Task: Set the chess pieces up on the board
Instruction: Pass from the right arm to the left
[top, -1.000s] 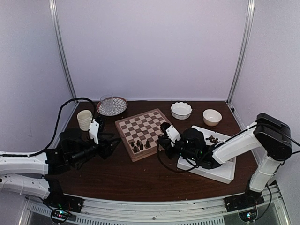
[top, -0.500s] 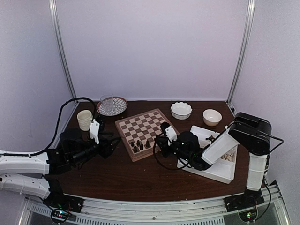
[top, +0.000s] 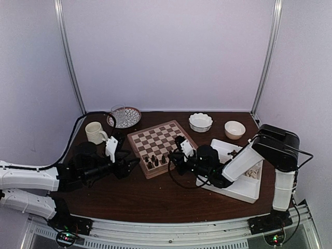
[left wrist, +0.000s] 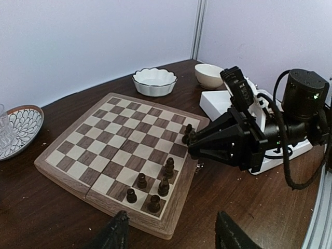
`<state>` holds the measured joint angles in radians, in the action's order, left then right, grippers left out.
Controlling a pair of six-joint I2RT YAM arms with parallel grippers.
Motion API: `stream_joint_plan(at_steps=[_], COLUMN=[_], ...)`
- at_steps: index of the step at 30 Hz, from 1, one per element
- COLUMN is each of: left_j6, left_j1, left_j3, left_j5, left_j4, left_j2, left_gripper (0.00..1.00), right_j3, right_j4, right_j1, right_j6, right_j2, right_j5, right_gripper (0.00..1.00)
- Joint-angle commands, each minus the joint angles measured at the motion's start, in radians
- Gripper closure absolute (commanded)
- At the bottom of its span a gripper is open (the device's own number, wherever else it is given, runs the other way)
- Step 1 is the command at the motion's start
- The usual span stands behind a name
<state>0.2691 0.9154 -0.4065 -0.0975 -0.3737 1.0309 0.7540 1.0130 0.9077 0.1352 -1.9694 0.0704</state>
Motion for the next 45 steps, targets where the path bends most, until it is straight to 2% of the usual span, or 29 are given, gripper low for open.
stream_joint_plan(at_steps=[1,7,10,15,36,45], left_j6=[-0.001,0.011,0.016,0.023,0.038,0.036], left_j1=[-0.007,-0.012,-0.014,-0.013,-0.012,-0.012], left_j3=[-0.042,-0.077,-0.083,-0.136,-0.203,-0.218], left_j5=[0.076,0.226,0.278,0.408,0.475,0.472], left_j4=[-0.058,-0.047,-0.067,-0.042,-0.015,0.001], left_j2=[0.033,0.077,0.097,0.143,0.274,0.300], left_gripper=[0.41,0.41,0.41,0.51,0.65,0.66], right_j3=[0.010,-0.017,-0.036,-0.055,-0.019,-0.019], right_j4=[-0.022,-0.061,-0.108,-0.101,-0.127,-0.114], right_j1=[0.031,0.083,0.124,0.158,0.185,0.186], right_j6=[-0.062,-0.121,-0.215,-0.235,-0.239,-0.225], right_j2=[0.060,0.140,0.189,0.207,0.176,0.171], right_j5=[0.075,0.118,0.107,0.155,0.216,0.224], right_gripper=[1.00,1.00,1.00,1.00,1.00,1.00])
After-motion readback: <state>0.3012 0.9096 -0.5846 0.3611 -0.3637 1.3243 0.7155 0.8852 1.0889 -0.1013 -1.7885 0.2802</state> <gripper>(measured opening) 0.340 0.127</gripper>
